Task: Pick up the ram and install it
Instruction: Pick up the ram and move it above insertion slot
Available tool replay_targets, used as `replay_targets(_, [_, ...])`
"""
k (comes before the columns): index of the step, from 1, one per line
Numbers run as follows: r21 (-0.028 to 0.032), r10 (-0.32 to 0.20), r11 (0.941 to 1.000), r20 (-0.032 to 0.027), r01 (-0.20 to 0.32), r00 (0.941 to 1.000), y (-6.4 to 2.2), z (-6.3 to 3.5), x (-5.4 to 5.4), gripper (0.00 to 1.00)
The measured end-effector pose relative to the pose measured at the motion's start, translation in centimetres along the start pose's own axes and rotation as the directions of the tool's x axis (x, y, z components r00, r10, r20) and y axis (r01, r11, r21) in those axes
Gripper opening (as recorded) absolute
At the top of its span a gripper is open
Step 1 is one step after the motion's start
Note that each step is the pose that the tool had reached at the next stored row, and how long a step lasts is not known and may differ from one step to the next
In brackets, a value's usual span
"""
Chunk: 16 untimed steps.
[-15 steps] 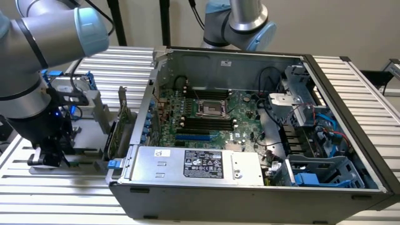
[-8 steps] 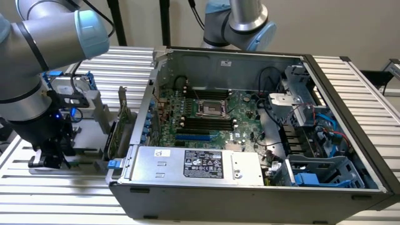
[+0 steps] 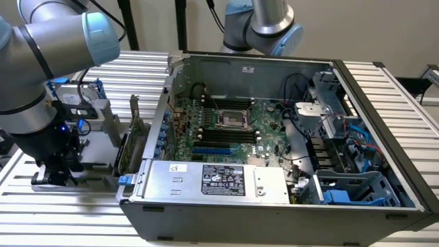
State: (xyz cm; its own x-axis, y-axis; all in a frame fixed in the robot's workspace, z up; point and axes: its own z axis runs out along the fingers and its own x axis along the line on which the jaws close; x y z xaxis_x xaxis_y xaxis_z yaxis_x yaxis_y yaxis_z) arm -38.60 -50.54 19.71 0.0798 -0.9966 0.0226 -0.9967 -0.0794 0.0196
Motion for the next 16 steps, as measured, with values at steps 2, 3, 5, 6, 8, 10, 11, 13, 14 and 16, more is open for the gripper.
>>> replay_targets(2, [0.0000,0.000,1.0000,0.0000,0.000,1.0000,0.00,0.00,0.00,0.42])
replay_targets(3, [0.0000,0.000,1.0000,0.0000,0.000,1.0000,0.00,0.00,0.00,0.42])
replay_targets(5, [0.0000,0.000,1.0000,0.0000,0.000,1.0000,0.00,0.00,0.00,0.42])
replay_targets(6, [0.0000,0.000,1.0000,0.0000,0.000,1.0000,0.00,0.00,0.00,0.42])
replay_targets(8, [0.0000,0.000,1.0000,0.0000,0.000,1.0000,0.00,0.00,0.00,0.42])
replay_targets(10, [0.0000,0.000,1.0000,0.0000,0.000,1.0000,0.00,0.00,0.00,0.42])
replay_targets(11, [-0.0001,0.000,1.0000,0.0000,0.000,1.0000,0.00,0.00,0.01,0.42])
replay_targets(13, [0.0000,0.000,1.0000,0.0000,0.000,1.0000,0.00,0.00,0.04,0.42])
replay_targets(14, [0.0000,0.000,1.0000,0.0000,0.000,1.0000,0.00,0.00,0.05,0.40])
replay_targets(16, [0.0000,0.000,1.0000,0.0000,0.000,1.0000,0.00,0.00,0.06,0.40])
